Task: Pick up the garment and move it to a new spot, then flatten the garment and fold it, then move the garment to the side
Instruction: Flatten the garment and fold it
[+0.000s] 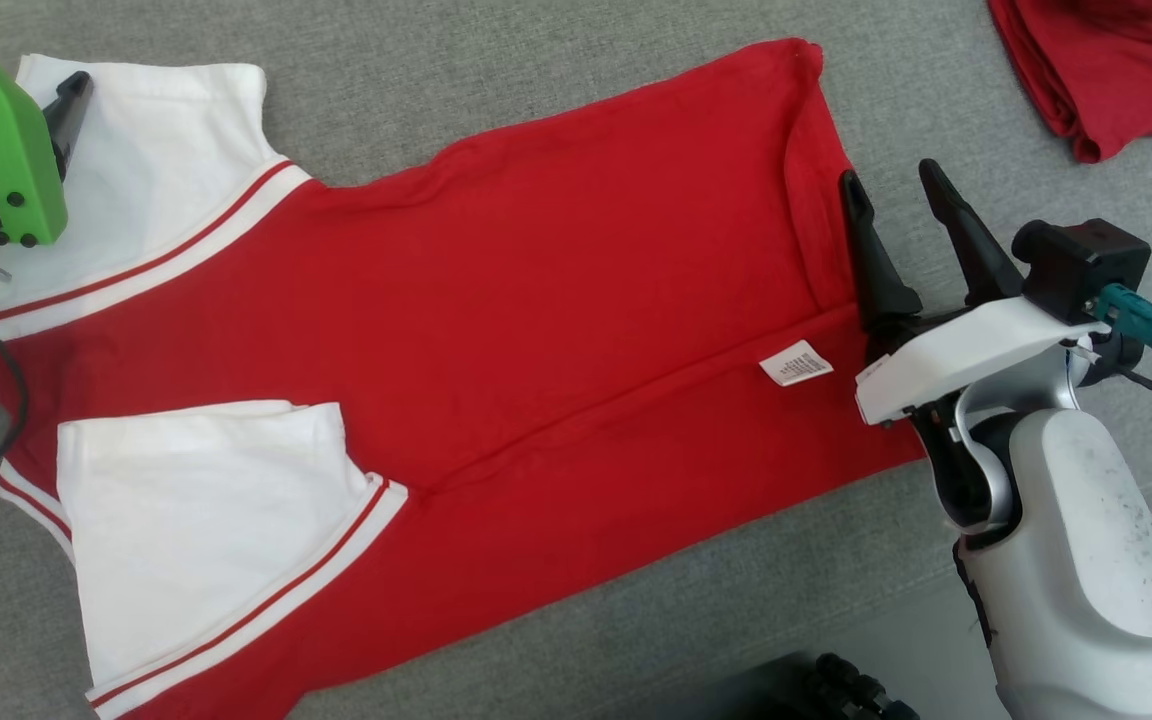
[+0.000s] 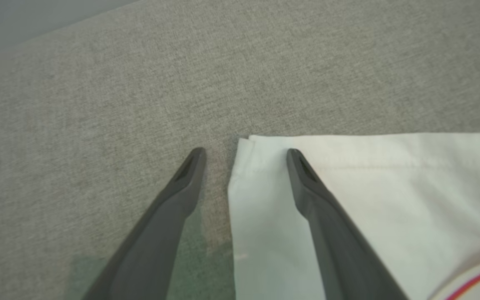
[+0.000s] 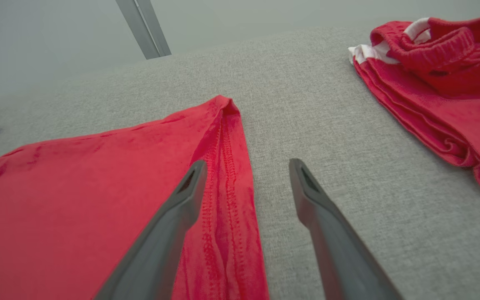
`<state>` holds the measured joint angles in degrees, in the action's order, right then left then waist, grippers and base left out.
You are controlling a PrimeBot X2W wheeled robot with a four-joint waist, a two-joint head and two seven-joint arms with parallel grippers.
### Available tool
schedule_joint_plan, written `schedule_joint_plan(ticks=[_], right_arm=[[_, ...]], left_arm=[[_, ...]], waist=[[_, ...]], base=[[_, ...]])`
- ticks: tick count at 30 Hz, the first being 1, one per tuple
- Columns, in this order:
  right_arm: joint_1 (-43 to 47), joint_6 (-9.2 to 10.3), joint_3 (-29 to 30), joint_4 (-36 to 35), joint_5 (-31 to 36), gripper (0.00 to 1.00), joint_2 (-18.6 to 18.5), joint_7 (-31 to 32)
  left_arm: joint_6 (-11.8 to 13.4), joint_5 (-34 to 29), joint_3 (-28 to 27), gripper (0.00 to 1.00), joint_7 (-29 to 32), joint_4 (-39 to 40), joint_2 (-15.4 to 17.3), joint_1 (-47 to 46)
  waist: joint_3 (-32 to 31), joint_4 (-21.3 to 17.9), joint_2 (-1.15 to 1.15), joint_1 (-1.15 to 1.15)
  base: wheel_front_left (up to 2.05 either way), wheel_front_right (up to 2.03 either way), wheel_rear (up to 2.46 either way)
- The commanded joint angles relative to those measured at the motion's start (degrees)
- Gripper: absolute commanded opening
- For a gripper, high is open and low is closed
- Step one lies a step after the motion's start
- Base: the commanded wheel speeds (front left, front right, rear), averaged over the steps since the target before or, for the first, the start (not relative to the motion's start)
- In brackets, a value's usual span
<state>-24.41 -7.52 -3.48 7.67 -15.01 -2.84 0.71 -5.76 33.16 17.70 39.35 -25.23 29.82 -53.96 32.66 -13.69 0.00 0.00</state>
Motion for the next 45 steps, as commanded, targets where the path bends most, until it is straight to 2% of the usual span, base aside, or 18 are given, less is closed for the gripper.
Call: schedule_joint_plan(ticks=[1,2,4,5,6,11,18,27,28,29,30,31,32,45], right_arm=[[-1.13,0.07,0.07,0.11,-0.24,1.0,-0.11,-0.51],[-1.32,0.07,0.04,0.11,-0.09,1.0,-0.11,-0.58],[-2.11,0.07,-0.06,0.02,0.66,1.0,-0.11,-0.42],[-2.53,0.07,-0.1,0.02,0.95,1.0,-0.12,-0.18],[-3.05,0.07,-0.11,0.07,1.47,1.0,-0.1,0.08],[-6.97,0.07,-0.17,1.82,4.82,1.0,-0.75,3.04],[-13.82,0.07,-1.36,8.62,9.05,1.0,-5.49,9.44],[-18.79,0.08,-6.43,17.31,6.51,1.0,-11.71,18.42],[-19.27,0.08,-6.76,17.98,6.18,0.87,-12.36,18.97],[-19.7,0.08,-7.16,18.75,5.88,0.47,-13.05,19.33],[-19.97,0.08,-7.47,19.22,5.53,0.39,-13.4,19.41],[-20.29,0.08,-7.71,19.91,5.06,0.26,-13.52,19.62],[-20.61,0.08,-7.6,20.38,4.77,0.0,-13.6,19.62],[-23.87,0.08,-6.13,26.8,5.08,0.0,-13.89,18.42]], left_arm=[[0.38,0.43,-0.02,1.0,0.53,0.06,0.41,1.1],[0.45,0.48,0.16,0.88,0.78,0.1,0.39,1.42],[0.48,0.66,0.52,0.36,1.1,0.44,0.17,1.92],[0.4,0.72,0.64,0.28,1.16,0.66,0.08,2.0],[0.24,0.91,0.77,0.0,1.21,0.98,-0.1,2.1],[-0.3,1.01,1.56,0.0,-0.79,2.99,-0.76,1.71],[-0.94,1.77,2.8,0.0,-5.99,6.12,-3.59,0.88],[-1.3,3.16,4.96,0.0,-10.5,9.56,-6.43,2.97],[-1.3,3.29,5.15,0.0,-10.78,9.76,-6.53,3.12],[-1.36,3.44,5.41,0.0,-11.1,9.87,-6.73,3.29],[-1.39,3.56,5.54,0.0,-11.35,9.97,-6.88,3.42],[-1.42,3.74,5.67,0.0,-11.76,10.03,-6.98,3.64],[-1.44,3.91,5.72,0.0,-11.84,10.04,-7.01,3.79],[-1.3,4.55,5.41,0.0,-14.02,7.91,-6.94,3.64]], waist=[[0.66,-0.59,0.0,0.0],[0.64,-0.51,0.0,0.0],[0.54,-0.3,0.0,0.0],[0.46,-0.17,0.0,0.0],[0.29,0.07,0.0,0.0],[-1.02,1.72,0.0,0.0],[-3.56,6.07,0.0,0.0],[-5.6,10.82,0.0,0.0],[-5.66,11.07,0.0,0.0],[-5.76,11.42,0.0,0.0],[-5.81,11.62,0.0,0.0],[-5.89,11.83,0.0,0.0],[-5.94,11.96,0.0,0.0],[-6.66,12.12,0.0,0.0]], base=[[0.0,0.0,0.0],[0.0,0.0,0.0],[0.0,0.0,0.0],[0.0,0.0,0.0],[0.0,0.0,0.0],[0.0,0.0,0.0],[0.0,0.0,0.0],[0.0,0.0,0.0],[0.0,0.0,0.0],[0.0,0.0,0.0],[0.0,0.0,0.0],[0.0,0.0,0.0],[0.0,0.0,0.0],[0.0,0.0,0.0]])
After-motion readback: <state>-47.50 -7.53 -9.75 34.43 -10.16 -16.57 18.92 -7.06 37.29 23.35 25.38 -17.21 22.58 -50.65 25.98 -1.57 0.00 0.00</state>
